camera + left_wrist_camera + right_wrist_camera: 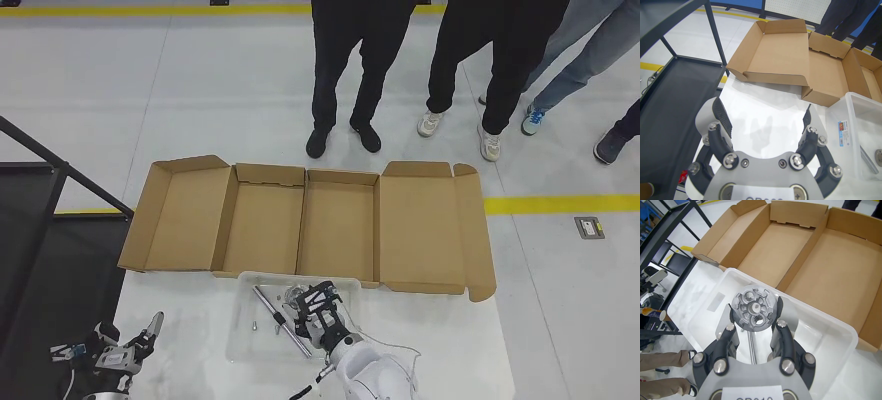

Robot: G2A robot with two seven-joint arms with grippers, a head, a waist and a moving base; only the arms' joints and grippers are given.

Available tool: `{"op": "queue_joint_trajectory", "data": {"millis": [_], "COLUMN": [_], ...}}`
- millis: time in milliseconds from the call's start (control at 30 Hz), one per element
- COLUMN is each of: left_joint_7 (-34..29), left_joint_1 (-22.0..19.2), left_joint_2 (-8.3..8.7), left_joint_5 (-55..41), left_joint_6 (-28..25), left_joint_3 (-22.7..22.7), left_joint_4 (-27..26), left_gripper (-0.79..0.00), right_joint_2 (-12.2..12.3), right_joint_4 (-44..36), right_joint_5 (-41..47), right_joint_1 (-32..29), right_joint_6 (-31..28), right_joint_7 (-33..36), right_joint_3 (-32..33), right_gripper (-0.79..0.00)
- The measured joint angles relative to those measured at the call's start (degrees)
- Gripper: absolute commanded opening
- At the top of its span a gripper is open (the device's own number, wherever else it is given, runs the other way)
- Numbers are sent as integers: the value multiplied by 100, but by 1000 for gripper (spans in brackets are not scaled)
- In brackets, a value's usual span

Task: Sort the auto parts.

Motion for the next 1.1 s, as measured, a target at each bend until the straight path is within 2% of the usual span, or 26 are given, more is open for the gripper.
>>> {"op": "queue_joint_trajectory", "data": {"millis": [200, 333, 500, 667, 867, 967, 1100], "left_joint_7": [0, 0, 0, 0, 0, 0, 0], "left_joint_1": [0, 0, 0, 0, 0, 0, 0], "left_joint_2": [0, 0, 0, 0, 0, 0, 0], "left_joint_5": [0, 0, 0, 0, 0, 0, 0], "left_joint_6": [0, 0, 0, 0, 0, 0, 0], "left_joint_3": [0, 0, 0, 0, 0, 0, 0], "left_joint_4": [0, 0, 0, 0, 0, 0, 0], "left_gripper": [0, 0, 0, 0, 0, 0, 0], "right_joint_2": [-3, -23, 29, 105, 198, 266, 366], "right_joint_4": [33, 116, 354, 765, 1280, 1630, 1925], "right_joint_5": [65, 852, 2484, 3893, 5502, 6622, 7948], "right_joint_1": [-7, 37, 43, 177, 432, 614, 870], "right_joint_6": [33, -206, -1571, -3010, -4672, -5498, -5881], "right_joint_7": [-35, -568, -1155, -945, -178, 415, 1212], "right_joint_3": [18, 276, 858, 1253, 1327, 1248, 1092], "right_gripper": [-785, -785, -785, -785, -785, -785, -785]}}
